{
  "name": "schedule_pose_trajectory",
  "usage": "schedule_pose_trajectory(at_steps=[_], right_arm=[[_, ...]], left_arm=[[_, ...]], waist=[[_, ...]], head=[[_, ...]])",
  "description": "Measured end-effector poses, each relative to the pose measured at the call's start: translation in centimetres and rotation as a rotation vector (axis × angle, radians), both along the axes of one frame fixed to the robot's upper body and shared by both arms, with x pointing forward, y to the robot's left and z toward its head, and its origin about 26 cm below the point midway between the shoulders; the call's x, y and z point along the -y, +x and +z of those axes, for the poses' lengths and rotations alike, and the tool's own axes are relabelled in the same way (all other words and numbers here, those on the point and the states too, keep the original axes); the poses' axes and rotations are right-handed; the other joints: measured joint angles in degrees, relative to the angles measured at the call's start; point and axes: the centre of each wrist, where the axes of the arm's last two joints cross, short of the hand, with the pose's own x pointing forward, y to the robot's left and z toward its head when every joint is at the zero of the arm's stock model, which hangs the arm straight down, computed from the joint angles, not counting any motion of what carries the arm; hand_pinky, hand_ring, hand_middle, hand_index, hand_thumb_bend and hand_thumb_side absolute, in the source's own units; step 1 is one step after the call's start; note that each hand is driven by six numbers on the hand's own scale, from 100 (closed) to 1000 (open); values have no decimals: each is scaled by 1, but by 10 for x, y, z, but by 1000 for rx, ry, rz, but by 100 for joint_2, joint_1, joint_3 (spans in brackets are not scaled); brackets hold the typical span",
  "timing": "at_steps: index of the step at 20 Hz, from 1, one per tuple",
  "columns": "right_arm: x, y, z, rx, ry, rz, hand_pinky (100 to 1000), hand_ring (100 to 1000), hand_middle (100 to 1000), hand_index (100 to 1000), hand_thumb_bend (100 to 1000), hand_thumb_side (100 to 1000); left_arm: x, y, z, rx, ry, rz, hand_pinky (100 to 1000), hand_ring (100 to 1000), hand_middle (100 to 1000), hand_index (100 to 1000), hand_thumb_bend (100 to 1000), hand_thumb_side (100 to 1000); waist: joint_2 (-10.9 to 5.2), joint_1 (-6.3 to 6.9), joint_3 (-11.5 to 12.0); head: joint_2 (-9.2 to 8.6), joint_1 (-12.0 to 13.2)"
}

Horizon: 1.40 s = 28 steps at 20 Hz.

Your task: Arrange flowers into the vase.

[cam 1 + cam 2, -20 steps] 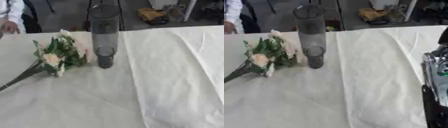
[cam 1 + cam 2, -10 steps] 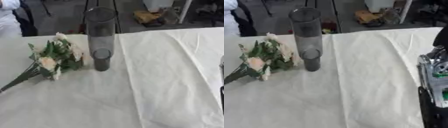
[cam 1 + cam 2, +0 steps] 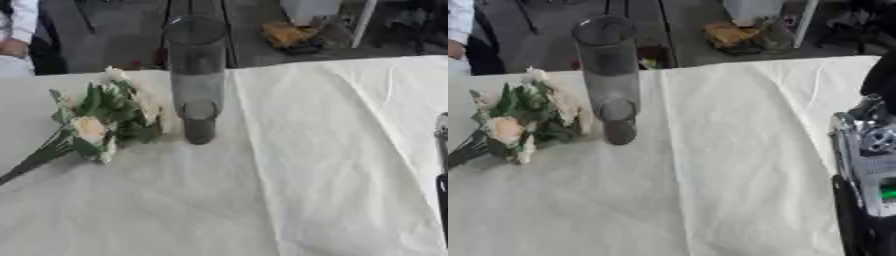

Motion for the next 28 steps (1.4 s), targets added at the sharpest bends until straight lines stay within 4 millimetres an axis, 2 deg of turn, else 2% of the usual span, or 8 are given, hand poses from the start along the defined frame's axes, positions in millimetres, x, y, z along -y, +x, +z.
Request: schedule_pose_trajectory(at_steps=[9,10,13,17,28], right_arm=[[0,0,0,0,-1,2,689,808,790,862,100,905],[-1,0,0,0,-2,3,690,808,790,862,100,901],[-2,0,0,-1,-3,5,691,808,790,861,100,900],[-2,0,0,-1,-4,6,691,808,789,861,100,895],[-4,1,1,1,-10,16,693,809,788,862,100,887]], left_arm=[[-19,15,-16,-126,37,108,1000,1000,1000,1000,661,695],[-20,16,-16,-130,39,109,1000,1000,1000,1000,677,730],[-18,19,-16,-133,37,97,1000,1000,1000,1000,665,786],[-17,26,-14,-120,-1,70,1000,1000,1000,1000,641,780],[-16,50,-13,-118,-40,52,1000,1000,1000,1000,643,791]], waist=[[41,0,-74],[44,0,-81],[71,1,-108],[78,2,-160],[142,26,-267]], head=[[-195,-123],[-199,-135],[-241,-157],[-255,-181],[-298,-180]])
